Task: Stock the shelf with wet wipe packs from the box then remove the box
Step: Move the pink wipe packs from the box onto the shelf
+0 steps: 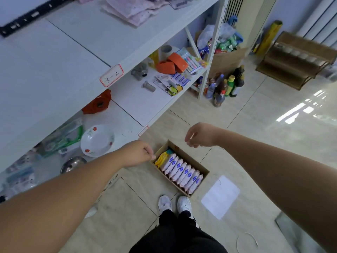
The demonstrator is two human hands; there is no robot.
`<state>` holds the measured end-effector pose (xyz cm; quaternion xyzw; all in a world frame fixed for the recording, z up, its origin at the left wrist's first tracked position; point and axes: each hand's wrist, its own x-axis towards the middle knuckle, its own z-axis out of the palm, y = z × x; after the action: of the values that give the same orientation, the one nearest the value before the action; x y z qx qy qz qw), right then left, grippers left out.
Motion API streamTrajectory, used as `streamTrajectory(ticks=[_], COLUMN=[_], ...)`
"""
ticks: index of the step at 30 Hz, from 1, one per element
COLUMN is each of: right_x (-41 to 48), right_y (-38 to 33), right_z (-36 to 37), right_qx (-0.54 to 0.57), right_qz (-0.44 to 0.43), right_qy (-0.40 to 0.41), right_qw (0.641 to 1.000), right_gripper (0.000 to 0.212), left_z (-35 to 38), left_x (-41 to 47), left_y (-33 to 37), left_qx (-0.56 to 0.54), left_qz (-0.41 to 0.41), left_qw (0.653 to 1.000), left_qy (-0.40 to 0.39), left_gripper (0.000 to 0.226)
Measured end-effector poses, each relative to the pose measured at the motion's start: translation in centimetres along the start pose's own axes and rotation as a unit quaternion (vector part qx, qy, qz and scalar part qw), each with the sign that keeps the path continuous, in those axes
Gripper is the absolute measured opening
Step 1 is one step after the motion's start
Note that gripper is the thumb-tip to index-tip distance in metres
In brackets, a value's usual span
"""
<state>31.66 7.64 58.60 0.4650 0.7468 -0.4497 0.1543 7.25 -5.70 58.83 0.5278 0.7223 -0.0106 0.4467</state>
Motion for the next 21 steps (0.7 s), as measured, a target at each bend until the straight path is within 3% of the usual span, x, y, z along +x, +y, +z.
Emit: streamTrajectory(ticks=[10,21], right_x=[10.3,29.2], right_y=[8.8,19.8], right_z=[9.6,24.0], right_qx=[0.026,0.036], right_qz=[0.104,0.119], right_qy=[-0.035,-0.039], right_qw=[0.994,0.991], right_gripper=[0.018,0.028], left_z=[9.7,23.7], left_x=[12.3,29.7], left_y=[-8.0,-21.7], left_qx=[-0.046,-0.084], left_qz=[-0.059,-0.142], left_qw=[0.995,0.984], left_qy=[-0.059,-0.066], left_gripper=[0.012,0.023])
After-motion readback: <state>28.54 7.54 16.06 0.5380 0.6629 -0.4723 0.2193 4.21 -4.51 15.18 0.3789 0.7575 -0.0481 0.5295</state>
